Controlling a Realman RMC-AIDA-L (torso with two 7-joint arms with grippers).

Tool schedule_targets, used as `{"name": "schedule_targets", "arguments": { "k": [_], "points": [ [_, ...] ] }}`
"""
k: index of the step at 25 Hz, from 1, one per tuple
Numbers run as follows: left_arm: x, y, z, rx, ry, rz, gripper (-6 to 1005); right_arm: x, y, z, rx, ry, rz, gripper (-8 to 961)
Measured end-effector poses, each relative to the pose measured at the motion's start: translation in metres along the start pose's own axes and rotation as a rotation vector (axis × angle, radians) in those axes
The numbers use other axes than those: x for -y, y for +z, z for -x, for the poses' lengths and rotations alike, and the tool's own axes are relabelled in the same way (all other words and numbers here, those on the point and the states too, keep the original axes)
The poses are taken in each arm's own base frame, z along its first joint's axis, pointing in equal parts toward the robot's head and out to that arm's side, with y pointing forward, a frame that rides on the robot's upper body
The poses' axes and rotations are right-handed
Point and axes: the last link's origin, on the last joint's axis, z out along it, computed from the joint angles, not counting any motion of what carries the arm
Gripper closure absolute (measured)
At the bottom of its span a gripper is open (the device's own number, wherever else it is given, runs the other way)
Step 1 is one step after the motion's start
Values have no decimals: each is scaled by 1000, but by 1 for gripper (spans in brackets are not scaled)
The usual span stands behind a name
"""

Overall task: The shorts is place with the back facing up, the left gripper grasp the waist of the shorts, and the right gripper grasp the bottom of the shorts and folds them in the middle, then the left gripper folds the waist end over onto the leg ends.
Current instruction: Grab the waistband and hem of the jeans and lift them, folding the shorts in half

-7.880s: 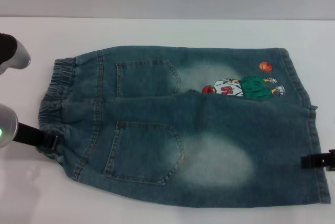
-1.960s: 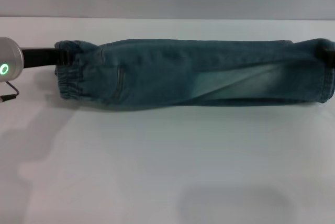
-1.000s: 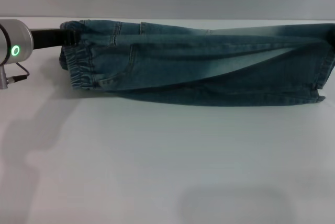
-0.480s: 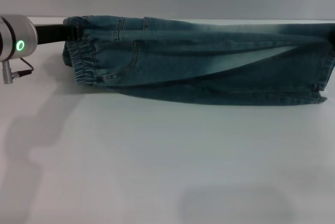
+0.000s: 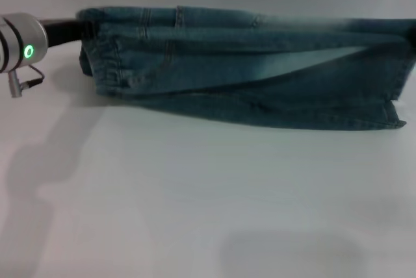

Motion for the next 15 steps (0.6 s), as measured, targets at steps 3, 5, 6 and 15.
{"name": "schedule_targets", "arguments": {
  "k": [3,5,6,15],
  "points": [
    [2,12,-1,-39,21,-16,826,7,12,1,-7,-24,-23,831],
    [1,20,-1,-33,36,-17,824,10,21,0,-13,-31,-33,830],
    [-1,23,-1,-26,40,-15,777,10,24,-1,-21,-33,-32,829],
    [-5,26,-2,-24,64,-8,517,-2,29,-7,-45,-41,13,477]
  ]
}}
